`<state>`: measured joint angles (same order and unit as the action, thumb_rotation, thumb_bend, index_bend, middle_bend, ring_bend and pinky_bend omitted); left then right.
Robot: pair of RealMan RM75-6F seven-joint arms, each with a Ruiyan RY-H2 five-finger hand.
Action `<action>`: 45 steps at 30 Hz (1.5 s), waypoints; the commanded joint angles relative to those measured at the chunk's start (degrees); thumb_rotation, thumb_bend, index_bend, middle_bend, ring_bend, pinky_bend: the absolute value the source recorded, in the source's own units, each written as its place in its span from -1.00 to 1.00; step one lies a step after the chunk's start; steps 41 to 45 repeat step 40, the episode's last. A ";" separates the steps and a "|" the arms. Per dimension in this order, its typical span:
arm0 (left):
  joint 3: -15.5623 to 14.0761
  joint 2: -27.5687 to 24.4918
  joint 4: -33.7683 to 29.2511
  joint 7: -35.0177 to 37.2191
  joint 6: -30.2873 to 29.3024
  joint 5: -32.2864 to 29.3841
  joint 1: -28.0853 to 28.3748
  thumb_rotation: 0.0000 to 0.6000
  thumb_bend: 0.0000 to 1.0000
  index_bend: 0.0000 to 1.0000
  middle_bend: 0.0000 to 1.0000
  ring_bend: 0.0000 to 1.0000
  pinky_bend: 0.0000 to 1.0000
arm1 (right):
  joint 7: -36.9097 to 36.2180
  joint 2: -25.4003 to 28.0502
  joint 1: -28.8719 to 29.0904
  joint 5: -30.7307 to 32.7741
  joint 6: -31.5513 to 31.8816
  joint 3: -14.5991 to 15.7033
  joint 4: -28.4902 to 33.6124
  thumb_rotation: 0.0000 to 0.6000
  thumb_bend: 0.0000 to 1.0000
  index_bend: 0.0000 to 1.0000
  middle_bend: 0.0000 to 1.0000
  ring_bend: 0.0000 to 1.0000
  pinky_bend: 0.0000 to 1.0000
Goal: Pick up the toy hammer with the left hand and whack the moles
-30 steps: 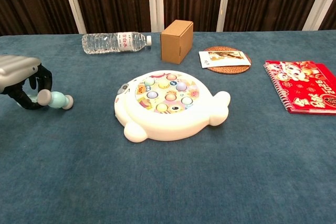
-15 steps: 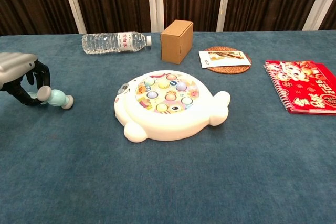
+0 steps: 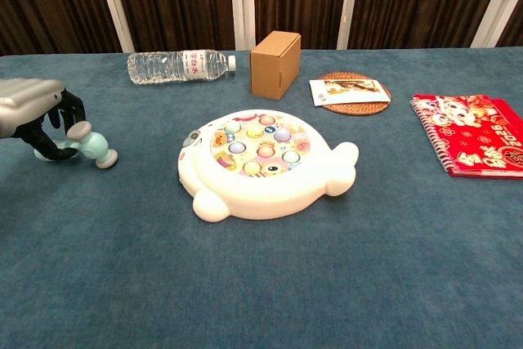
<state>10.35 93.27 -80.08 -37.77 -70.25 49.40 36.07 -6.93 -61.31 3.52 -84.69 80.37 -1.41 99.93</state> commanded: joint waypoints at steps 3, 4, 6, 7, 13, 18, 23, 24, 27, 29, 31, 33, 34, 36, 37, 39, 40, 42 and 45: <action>0.10 0.06 0.10 -0.03 0.28 0.06 -0.05 1.00 -0.11 -0.07 -0.16 -0.30 -0.01 | 0.00 0.02 0.02 0.05 -0.04 -0.02 -0.02 1.00 -0.68 -1.00 -1.00 -1.00 -1.00; 0.09 0.02 0.08 -0.01 0.30 0.10 -0.11 1.00 -0.11 -0.07 -0.16 -0.30 -0.01 | 0.00 0.02 0.03 0.05 -0.07 -0.01 -0.03 1.00 -0.68 -1.00 -1.00 -1.00 -1.00; 0.09 -0.13 0.00 0.09 0.30 0.21 -0.27 1.00 -0.11 -0.07 -0.16 -0.30 -0.01 | 0.01 0.04 0.04 0.03 -0.10 0.01 -0.02 1.00 -0.68 -1.00 -1.00 -1.00 -1.00; 0.11 -0.25 -0.12 0.23 0.28 0.30 -0.39 1.00 -0.11 -0.07 -0.16 -0.30 -0.01 | 0.01 0.06 0.04 -0.01 -0.06 0.01 0.00 1.00 -0.68 -1.00 -1.00 -1.00 -1.00; -0.16 -1.72 -1.94 2.00 -0.48 1.98 -1.45 1.00 -0.12 -0.08 -0.18 -0.31 -0.03 | 0.01 0.13 0.00 -0.18 0.03 0.08 0.02 1.00 -0.68 -1.00 -1.00 -1.00 -1.00; -0.10 -4.34 -5.42 4.73 -1.81 3.62 -3.11 1.00 -0.16 -0.11 -0.25 -0.38 -0.12 | 0.11 0.21 -0.04 -0.42 0.14 0.18 0.03 1.00 -0.68 -1.00 -1.00 -1.00 -1.00; -1.72 -8.91 -10.38 7.98 -4.39 7.45 -6.12 1.00 -0.43 -0.30 -0.53 -0.63 -0.42 | 0.42 0.20 -0.07 -0.67 0.31 0.25 -0.08 1.00 -0.68 -1.00 -1.00 -1.00 -1.00; -2.36 -9.85 -11.32 8.61 -5.10 8.56 -6.86 1.00 -0.52 -0.39 -0.63 -0.71 -0.52 | 0.55 0.19 -0.06 -0.76 0.33 0.27 -0.13 1.00 -0.68 -1.00 -1.00 -1.00 -1.00; -5.27 -13.30 -14.55 10.84 -8.02 13.21 -9.81 1.00 -0.68 -0.66 -0.86 -0.90 -0.74 | 1.21 0.16 -0.02 -1.18 0.42 0.39 -0.49 1.00 -0.68 -1.00 -1.00 -1.00 -1.00; -7.42 -15.23 -16.68 12.60 -10.23 16.16 -12.06 1.00 -0.73 -0.84 -0.97 -0.99 -0.89 | 1.57 0.15 0.03 -1.59 0.67 0.37 -0.81 1.00 -0.68 -1.00 -1.00 -1.00 -1.00; -9.98 -17.17 -19.29 15.08 -12.71 19.36 -14.75 1.00 -0.78 -0.96 -1.00 -1.00 -0.97 | 1.96 -0.01 -0.01 -2.16 1.25 0.32 -1.13 1.00 -0.68 -1.00 -1.00 -1.00 -1.00; -13.17 -19.35 -21.55 17.18 -15.44 23.06 -17.77 1.00 -0.81 -1.00 -1.00 -1.00 -1.00 | 2.61 -0.18 -0.13 -2.69 1.72 0.43 -1.36 1.00 -0.68 -1.00 -1.00 -1.00 -1.00; -14.24 -20.05 -22.10 17.77 -16.48 24.54 -18.77 1.00 -0.82 -1.00 -1.00 -1.00 -1.00 | 2.90 -0.24 -0.18 -2.78 1.84 0.47 -1.39 1.00 -0.68 -1.00 -1.00 -1.00 -1.00; -17.02 -21.75 -22.76 18.88 -19.25 28.45 -21.32 1.00 -0.82 -1.00 -1.00 -1.00 -1.00 | 3.48 -0.38 -0.27 -2.92 2.02 0.55 -1.30 1.00 -0.68 -1.00 -1.00 -1.00 -1.00; -17.85 -22.25 -22.70 19.17 -20.28 29.89 -22.16 1.00 -0.82 -1.00 -1.00 -1.00 -1.00 | 3.63 -0.41 -0.29 -2.94 2.07 0.57 -1.27 1.00 -0.68 -1.00 -1.00 -1.00 -1.00; -19.49 -23.30 -21.99 19.91 -22.72 32.99 -24.12 1.00 -0.82 -1.00 -1.00 -1.00 -1.00 | 3.86 -0.45 -0.34 -2.95 2.15 0.59 -1.35 1.00 -0.67 -1.00 -1.00 -1.00 -1.00; -19.97 -23.63 -21.73 20.36 -23.41 33.81 -24.81 1.00 -0.82 -1.00 -1.00 -1.00 -1.00 | 3.85 -0.47 -0.35 -2.86 2.15 0.57 -1.38 1.00 -0.68 -1.00 -1.00 -1.00 -1.00; -19.97 -23.63 -21.73 20.36 -23.41 33.81 -24.81 1.00 -0.82 -1.00 -1.00 -1.00 -1.00 | 3.85 -0.47 -0.35 -2.86 2.15 0.57 -1.38 1.00 -0.68 -1.00 -1.00 -1.00 -1.00; -19.97 -23.63 -21.73 20.36 -23.41 33.81 -24.81 1.00 -0.82 -1.00 -1.00 -1.00 -1.00 | 3.85 -0.47 -0.35 -2.86 2.15 0.57 -1.38 1.00 -0.68 -1.00 -1.00 -1.00 -1.00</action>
